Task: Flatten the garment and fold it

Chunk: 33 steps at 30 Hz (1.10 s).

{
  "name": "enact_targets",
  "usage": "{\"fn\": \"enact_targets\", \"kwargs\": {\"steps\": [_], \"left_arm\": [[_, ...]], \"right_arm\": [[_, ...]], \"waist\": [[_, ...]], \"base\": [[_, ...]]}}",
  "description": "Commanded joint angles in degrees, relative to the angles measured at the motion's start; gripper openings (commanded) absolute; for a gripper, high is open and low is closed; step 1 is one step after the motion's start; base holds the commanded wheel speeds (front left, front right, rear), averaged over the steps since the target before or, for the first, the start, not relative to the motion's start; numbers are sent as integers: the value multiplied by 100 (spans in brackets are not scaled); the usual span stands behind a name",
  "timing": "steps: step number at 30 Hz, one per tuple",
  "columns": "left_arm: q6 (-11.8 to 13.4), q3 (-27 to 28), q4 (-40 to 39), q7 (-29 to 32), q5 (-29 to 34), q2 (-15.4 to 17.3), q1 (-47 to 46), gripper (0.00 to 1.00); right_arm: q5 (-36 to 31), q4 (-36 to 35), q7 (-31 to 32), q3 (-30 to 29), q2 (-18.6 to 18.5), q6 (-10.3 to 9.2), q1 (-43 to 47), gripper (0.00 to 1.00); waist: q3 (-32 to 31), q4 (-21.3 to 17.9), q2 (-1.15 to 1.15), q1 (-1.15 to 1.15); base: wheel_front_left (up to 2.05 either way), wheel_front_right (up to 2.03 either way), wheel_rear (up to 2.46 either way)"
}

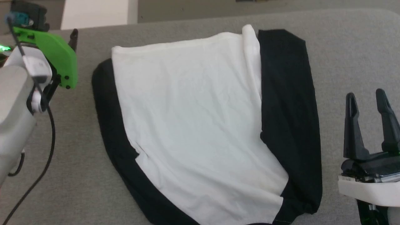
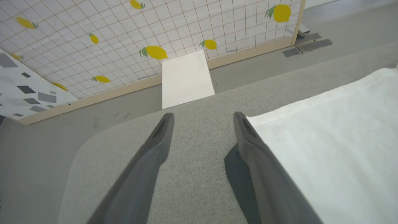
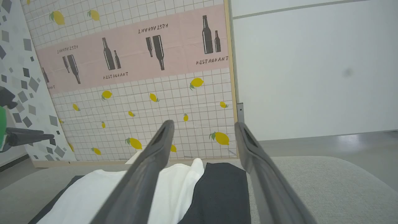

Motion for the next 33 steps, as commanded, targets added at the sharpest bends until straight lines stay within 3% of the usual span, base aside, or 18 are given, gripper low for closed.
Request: {"fn": "enact_targets", "kwargs": {"steps": [1, 5, 8, 18, 19, 20, 27, 33], "left_arm": [[-148, -73, 197, 308, -107, -58, -197, 100], [-637, -292, 774, 1402, -287, -80, -599, 100], [-863, -390, 1016, 1959, -376, -55, -780, 100], [-1281, -903, 1429, 3151, -356, -209, -888, 100], [-1319, -913, 1461, 3254, -429, -241, -856, 16], [-1351, -914, 1475, 3326, -492, -261, -836, 0], [-1428, -725, 1562, 2633, -613, -223, -761, 0], [-1511, -694, 1211, 1813, -527, 107, -553, 0]], "right_arm": [[-79, -47, -32, 44, 10, -9, -143, 100], [-130, -54, -33, 84, -24, -9, -314, 100], [-132, -52, -33, 67, -32, -9, -386, 100], [-178, 59, -33, 158, -115, -9, -538, 100], [-186, 72, -33, 165, -127, -9, -552, 100], [-192, 80, -33, 170, -137, -9, -561, 100], [-228, 161, -33, 24, -150, -9, -416, 100], [-267, 242, -33, -59, -120, -9, -142, 100]], "waist": [[610, -364, 0, -1], [860, -530, 0, -1], [994, -613, 0, -1], [1302, -689, 0, -1], [1311, -686, 0, -1], [1312, -680, 0, -1], [878, -408, 0, -1], [231, -78, 0, -1]], "base": [[0, 0, 0], [0, 0, 0], [0, 0, 0], [0, 0, 0], [0, 0, 0], [0, 0, 0], [0, 0, 0], [0, 0, 0]]}}
